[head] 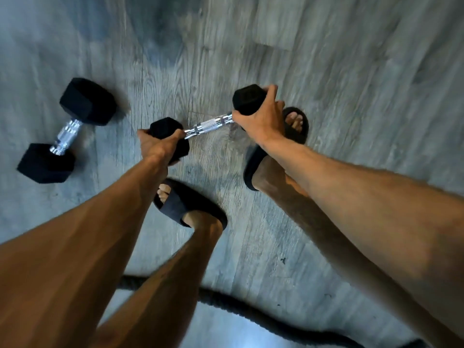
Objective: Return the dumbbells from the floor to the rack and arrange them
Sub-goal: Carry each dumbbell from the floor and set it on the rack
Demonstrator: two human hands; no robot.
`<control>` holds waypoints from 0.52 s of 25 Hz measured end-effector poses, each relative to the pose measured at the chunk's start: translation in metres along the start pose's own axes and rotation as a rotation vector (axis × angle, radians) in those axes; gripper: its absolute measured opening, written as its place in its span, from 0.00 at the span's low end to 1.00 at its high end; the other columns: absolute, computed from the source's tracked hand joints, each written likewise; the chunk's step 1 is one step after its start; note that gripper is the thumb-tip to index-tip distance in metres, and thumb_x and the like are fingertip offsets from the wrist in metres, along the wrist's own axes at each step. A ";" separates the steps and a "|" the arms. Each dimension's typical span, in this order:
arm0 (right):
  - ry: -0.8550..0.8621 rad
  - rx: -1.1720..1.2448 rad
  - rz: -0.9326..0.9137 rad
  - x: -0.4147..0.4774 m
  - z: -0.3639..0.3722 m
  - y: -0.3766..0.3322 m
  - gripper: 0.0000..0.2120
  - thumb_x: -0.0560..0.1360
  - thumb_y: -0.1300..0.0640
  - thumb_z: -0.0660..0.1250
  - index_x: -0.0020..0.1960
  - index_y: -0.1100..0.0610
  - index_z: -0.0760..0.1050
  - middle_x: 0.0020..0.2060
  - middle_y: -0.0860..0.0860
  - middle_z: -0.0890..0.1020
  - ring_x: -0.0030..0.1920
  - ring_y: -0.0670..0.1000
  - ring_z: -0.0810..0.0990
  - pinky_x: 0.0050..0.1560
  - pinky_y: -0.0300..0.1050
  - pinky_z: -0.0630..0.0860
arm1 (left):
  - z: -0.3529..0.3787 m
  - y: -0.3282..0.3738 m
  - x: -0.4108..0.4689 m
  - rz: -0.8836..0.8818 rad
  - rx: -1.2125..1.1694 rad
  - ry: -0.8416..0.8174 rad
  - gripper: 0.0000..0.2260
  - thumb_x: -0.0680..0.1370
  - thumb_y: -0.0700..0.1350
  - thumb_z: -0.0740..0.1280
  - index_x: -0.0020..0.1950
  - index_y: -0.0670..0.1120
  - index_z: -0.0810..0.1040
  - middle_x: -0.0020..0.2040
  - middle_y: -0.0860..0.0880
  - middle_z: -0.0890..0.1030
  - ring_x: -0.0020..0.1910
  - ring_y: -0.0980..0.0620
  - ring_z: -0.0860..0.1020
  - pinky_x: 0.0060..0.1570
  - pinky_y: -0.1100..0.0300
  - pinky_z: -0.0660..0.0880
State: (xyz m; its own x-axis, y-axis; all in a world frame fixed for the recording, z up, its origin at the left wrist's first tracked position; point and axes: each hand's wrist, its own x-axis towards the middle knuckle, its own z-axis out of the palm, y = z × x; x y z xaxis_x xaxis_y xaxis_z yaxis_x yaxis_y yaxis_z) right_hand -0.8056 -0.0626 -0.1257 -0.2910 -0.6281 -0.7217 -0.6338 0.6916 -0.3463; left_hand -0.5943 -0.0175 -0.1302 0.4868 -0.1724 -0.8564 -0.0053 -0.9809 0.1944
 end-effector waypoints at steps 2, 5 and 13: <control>0.079 0.028 0.013 -0.038 -0.043 -0.008 0.37 0.63 0.42 0.77 0.64 0.52 0.62 0.54 0.55 0.70 0.51 0.56 0.71 0.48 0.45 0.66 | -0.014 0.026 -0.046 0.077 0.067 -0.044 0.32 0.70 0.48 0.77 0.67 0.46 0.63 0.60 0.45 0.74 0.51 0.46 0.80 0.34 0.56 0.80; 0.171 0.211 0.069 -0.094 -0.114 -0.024 0.36 0.62 0.42 0.77 0.61 0.52 0.62 0.54 0.55 0.71 0.49 0.59 0.76 0.45 0.47 0.73 | -0.038 0.081 -0.130 0.218 0.181 -0.083 0.31 0.70 0.48 0.78 0.64 0.45 0.63 0.56 0.47 0.73 0.48 0.48 0.79 0.34 0.56 0.79; 0.400 0.507 0.158 -0.278 -0.319 -0.068 0.35 0.63 0.41 0.75 0.61 0.53 0.62 0.54 0.55 0.71 0.45 0.55 0.73 0.41 0.49 0.74 | -0.091 0.214 -0.379 0.595 0.454 -0.214 0.31 0.67 0.52 0.79 0.59 0.48 0.62 0.53 0.47 0.74 0.47 0.48 0.78 0.30 0.58 0.74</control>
State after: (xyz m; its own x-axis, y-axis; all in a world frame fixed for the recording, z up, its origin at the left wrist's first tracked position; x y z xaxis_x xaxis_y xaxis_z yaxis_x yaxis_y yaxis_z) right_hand -0.9098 -0.0490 0.2898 -0.6582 -0.5218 -0.5427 -0.1748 0.8071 -0.5639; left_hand -0.7004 -0.1541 0.2796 0.1107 -0.6493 -0.7524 -0.5926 -0.6509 0.4745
